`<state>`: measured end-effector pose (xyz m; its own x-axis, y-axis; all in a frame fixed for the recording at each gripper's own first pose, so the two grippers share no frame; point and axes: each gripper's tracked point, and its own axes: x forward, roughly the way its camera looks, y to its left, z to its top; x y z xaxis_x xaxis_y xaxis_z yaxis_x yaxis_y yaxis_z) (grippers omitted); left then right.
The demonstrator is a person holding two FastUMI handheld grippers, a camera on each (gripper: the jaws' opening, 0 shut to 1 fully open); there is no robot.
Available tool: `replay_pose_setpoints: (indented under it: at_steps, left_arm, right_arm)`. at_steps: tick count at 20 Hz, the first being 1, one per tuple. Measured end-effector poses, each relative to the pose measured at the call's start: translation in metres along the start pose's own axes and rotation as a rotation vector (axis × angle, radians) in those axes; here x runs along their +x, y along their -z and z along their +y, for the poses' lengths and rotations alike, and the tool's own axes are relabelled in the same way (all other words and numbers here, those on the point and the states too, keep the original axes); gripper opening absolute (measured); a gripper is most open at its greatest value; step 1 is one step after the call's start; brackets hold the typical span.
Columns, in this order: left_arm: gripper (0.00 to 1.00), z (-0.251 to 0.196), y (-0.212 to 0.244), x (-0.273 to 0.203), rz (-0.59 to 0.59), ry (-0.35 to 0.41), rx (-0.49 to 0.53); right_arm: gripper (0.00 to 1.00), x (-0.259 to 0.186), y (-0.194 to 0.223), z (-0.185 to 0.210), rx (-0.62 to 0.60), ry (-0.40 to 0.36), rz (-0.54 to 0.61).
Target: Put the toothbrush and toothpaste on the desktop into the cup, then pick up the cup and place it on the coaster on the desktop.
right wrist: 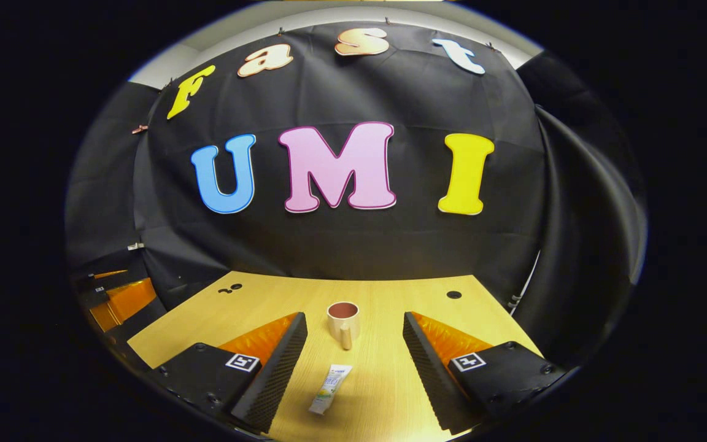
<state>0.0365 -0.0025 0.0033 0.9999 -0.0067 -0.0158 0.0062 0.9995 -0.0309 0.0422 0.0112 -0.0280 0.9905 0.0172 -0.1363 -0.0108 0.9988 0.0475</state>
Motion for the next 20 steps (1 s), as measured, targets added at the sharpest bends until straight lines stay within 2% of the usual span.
replay_pose_setpoints:
  at_steps: [5, 10, 20]
  left_arm:
    - [1.00, 0.015, 0.002, 0.003, 0.000, -0.047, -0.036]
    - [0.99, 0.031, 0.016, -0.001, 0.030, -0.114, -0.060]
    - [1.00, 0.064, 0.052, -0.019, 0.115, -0.267, -0.086]
  right_arm:
    - [0.97, 0.032, 0.014, 0.010, -0.017, -0.022, 0.112]
    - [0.97, 0.064, 0.061, 0.024, -0.051, -0.076, 0.306]
    - [0.98, 0.105, 0.158, 0.037, -0.101, -0.101, 0.609]
